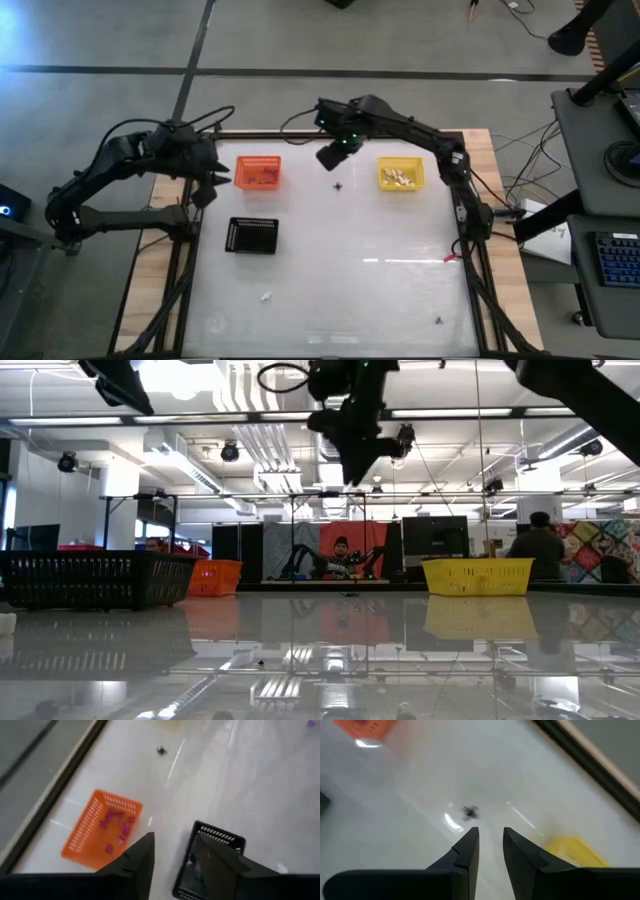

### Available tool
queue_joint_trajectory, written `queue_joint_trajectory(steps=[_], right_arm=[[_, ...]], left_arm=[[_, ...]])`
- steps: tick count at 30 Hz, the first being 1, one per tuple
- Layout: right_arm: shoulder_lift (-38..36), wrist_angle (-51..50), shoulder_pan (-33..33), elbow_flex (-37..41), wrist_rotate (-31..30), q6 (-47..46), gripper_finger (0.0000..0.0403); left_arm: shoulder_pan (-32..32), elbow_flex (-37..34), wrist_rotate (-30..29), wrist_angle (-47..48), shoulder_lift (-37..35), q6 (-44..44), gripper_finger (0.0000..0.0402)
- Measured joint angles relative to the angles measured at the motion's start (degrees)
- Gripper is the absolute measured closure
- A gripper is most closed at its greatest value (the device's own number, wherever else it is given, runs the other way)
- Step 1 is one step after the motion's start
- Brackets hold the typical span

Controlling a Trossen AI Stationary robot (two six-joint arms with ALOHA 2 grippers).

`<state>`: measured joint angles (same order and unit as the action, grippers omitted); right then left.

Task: Sort Halloween decoration
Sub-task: Put the white skeleton toy into the yellow bin

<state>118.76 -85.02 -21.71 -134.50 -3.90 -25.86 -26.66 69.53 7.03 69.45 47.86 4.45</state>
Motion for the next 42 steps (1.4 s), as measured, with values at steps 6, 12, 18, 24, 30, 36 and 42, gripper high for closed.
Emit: queue_joint_trajectory(steps=[6, 12, 18, 24, 30, 36, 42], right_arm=[[-4.6, -4.9, 0.3, 0.0, -4.4, -1.1, 0.0326], [-8.7, -5.0, 0.3, 0.1, -5.2, -1.1, 0.0326], [-12.0, -5.0, 0.3, 0.4, -5.2, 0.1, 0.0326], [-14.0, -5.0, 0.3, 0.4, -5.2, 3.0, 0.0326], [-15.0, -5.0, 0.3, 0.5, -5.1, 3.6, 0.0326], [-15.5, -5.0, 0.3, 0.5, -5.1, 6.3, 0.0326], [-15.5, -5.0, 0.3, 0.5, -5.1, 7.8, 0.0326]], left_arm=[[1.5, -4.7, 2.5, 1.2, -0.7, -4.3, 0.0259], [7.5, -13.7, 6.2, -4.6, -3.0, -10.7, 0.0266], [17.4, -20.3, 6.2, -11.7, -2.7, -18.8, 0.0272], [30.8, -24.7, 0.7, -18.3, 0.8, -29.4, 0.0272], [40.8, -26.3, -5.1, -23.1, 5.2, -41.8, 0.0272], [47.9, -26.5, -9.2, -26.2, 11.3, -52.3, 0.0272], [52.6, -26.5, -9.3, -34.6, 19.7, -60.4, 0.0272]])
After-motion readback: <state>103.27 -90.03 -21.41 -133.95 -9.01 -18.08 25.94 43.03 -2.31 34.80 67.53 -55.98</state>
